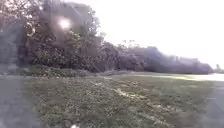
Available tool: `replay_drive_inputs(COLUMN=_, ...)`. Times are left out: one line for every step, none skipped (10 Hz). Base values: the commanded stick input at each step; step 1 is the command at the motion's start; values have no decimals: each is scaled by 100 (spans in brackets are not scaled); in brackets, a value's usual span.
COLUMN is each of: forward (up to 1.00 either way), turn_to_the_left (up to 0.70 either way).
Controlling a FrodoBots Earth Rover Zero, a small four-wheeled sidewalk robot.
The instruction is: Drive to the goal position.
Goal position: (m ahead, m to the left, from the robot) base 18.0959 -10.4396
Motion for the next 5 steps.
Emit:
replay_drive_inputs(forward=60, turn_to_the_left=-15)
replay_drive_inputs(forward=60, turn_to_the_left=-15)
replay_drive_inputs(forward=60, turn_to_the_left=-15)
replay_drive_inputs(forward=60, turn_to_the_left=-15)
replay_drive_inputs(forward=60, turn_to_the_left=-15)
